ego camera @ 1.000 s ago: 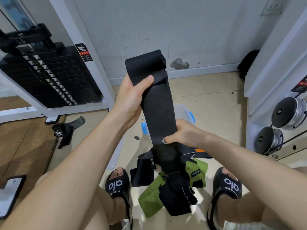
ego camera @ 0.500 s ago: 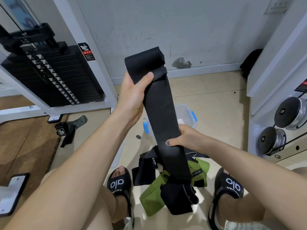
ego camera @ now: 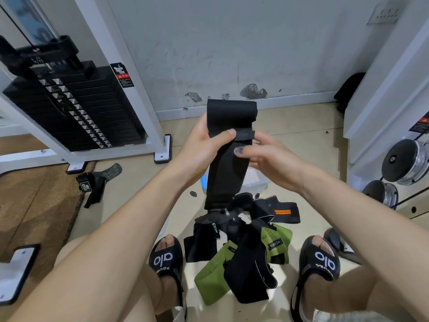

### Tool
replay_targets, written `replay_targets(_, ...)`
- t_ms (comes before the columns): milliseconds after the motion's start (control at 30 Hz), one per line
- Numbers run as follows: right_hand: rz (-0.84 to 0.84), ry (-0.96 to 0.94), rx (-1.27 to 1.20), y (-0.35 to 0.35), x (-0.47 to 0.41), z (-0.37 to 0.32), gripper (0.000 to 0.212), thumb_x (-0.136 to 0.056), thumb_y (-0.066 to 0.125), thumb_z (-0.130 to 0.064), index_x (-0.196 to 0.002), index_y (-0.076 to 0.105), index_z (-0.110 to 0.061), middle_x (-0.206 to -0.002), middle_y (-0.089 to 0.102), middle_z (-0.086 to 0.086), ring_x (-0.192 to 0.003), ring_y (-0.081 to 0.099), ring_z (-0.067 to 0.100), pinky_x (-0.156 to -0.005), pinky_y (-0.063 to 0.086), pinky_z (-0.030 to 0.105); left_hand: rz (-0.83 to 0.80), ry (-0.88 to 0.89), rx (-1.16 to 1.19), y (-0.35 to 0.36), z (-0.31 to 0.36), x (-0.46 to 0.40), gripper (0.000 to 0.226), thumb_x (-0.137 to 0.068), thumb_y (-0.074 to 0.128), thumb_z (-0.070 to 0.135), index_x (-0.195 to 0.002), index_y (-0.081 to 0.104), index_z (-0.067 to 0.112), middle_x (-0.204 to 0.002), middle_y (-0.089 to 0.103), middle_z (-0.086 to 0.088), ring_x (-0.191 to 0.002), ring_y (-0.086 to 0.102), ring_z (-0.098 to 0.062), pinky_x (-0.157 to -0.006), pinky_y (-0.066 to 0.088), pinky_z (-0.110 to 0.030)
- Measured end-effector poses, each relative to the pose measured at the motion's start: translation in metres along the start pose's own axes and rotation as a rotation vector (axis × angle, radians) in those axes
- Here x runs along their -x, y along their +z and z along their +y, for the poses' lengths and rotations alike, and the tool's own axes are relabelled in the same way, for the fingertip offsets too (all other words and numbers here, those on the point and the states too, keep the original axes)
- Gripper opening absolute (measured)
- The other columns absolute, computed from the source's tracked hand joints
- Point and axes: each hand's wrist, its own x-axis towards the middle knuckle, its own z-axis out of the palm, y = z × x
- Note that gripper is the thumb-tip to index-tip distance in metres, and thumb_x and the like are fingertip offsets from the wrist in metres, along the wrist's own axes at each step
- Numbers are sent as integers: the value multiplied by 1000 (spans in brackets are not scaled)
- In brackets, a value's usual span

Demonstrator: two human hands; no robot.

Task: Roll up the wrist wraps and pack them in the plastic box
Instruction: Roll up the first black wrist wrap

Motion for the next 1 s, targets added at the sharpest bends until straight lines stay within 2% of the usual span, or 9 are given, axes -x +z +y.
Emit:
replay_targets(67,2,-27,-21,0,1,-9,50,-84,69,-15,-133,62,-18,-119,73,1,-109,71,19,-99,52,33,-10,14,-34,0,-1,0,34,-98,61,-1,-128,59,15,-120,72,-3,-118,67,-23,-107,52,-44)
replay_targets(133,47,-48,16,1,0,-10,37,-93,69,-22,-130,65,-20,-117,73,1,-109,72,19,-98,54,36,-17,25,-45,0,-1,-1,34,-99,61,-1,-129,58,14,-121,72,-3,-120,67,-24,-107,52,-44)
replay_targets(267,221,-136,70,2,-4,-10,20,-102,62,-17,-120,69,-12,-101,72,3,-90,71,15,-76,58,31,-38,8,-59,3,-2,-1,41,-99,59,-3,-137,53,10,-128,70,-6,-123,65,-22,-108,51,-42)
replay_targets(367,264,-163,85,1,-3,-13,19,-102,62,-12,-120,68,-9,-99,71,3,-85,68,12,-68,55,26,-62,-33,-7,5,-2,-3,44,-100,56,4,-142,50,12,-135,67,-8,-128,63,-24,-113,47,-46)
replay_targets(500,248,-141,41,2,-1,-17,25,-99,65,-16,-124,64,-13,-104,65,11,-90,65,18,-71,54,29,-43,-76,45,4,4,-5,39,-94,51,19,-132,53,25,-135,64,-10,-124,63,-22,-112,47,-48)
replay_targets(633,180,-77,-62,3,1,-24,23,-102,57,-8,-120,63,-21,-92,70,-2,-73,66,11,-59,52,22,-36,-3,29,5,5,-4,23,-102,48,9,-118,56,24,-122,64,-13,-111,61,-21,-97,49,-42)
replay_targets(800,144,-64,-83,4,2,-28,28,-99,48,6,-107,60,-18,-86,61,0,-65,61,9,-54,51,22,15,14,-6,6,6,-2,30,-99,51,-2,-90,57,26,-85,56,1,-80,48,-17,-64,39,-30)
replay_targets(900,125,-73,-103,6,2,-28,34,-98,44,11,-102,62,-19,-85,61,-1,-66,61,9,-55,50,20,32,-30,61,9,10,0,33,-98,50,-8,-84,56,22,-85,56,-9,-70,50,-18,-56,38,-28)
replay_targets(1000,105,-93,-179,6,1,-29,31,-98,46,11,-102,63,-14,-86,66,0,-73,65,11,-63,55,22,39,-59,103,11,13,1,33,-97,47,-11,-83,55,18,-78,57,-8,-63,52,-16,-51,40,-23)
